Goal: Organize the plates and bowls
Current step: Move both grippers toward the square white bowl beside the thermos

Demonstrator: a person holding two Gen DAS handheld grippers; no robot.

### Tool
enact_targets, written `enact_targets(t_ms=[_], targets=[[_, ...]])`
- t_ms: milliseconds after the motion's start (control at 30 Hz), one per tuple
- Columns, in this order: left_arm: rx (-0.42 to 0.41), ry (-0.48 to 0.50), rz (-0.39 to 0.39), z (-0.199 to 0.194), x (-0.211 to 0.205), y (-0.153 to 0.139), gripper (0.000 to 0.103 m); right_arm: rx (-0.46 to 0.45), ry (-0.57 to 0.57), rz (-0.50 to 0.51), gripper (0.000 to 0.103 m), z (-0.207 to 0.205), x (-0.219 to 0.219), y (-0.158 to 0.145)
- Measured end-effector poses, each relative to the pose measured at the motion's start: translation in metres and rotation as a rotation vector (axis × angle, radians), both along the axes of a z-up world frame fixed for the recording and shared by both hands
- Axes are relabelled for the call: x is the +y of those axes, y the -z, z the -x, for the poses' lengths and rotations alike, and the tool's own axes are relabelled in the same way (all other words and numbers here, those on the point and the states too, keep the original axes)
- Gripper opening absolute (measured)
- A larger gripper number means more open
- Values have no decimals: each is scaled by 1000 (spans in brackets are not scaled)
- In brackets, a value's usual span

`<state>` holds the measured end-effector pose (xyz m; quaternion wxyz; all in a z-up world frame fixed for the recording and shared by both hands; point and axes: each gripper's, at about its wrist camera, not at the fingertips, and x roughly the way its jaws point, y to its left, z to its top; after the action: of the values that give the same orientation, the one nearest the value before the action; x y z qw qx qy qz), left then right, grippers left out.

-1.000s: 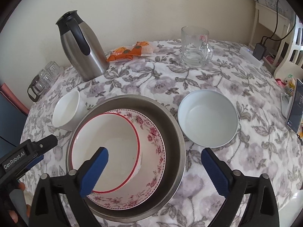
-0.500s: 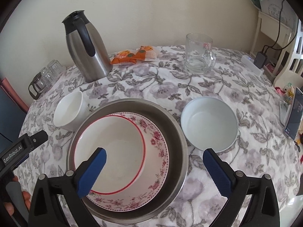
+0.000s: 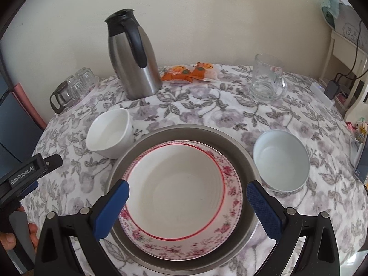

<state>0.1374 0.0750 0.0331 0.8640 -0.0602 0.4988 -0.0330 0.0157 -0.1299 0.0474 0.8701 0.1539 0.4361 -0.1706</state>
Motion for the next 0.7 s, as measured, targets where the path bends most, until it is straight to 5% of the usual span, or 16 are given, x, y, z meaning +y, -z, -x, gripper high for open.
enact_targets(t_ms=[333, 700], targets=[[0, -25, 36, -15, 15, 7, 103, -56, -40, -3, 103, -12, 17, -7], [-105, -53, 98, -37, 17, -2, 103, -79, -68, -2, 103, -48, 29, -10]])
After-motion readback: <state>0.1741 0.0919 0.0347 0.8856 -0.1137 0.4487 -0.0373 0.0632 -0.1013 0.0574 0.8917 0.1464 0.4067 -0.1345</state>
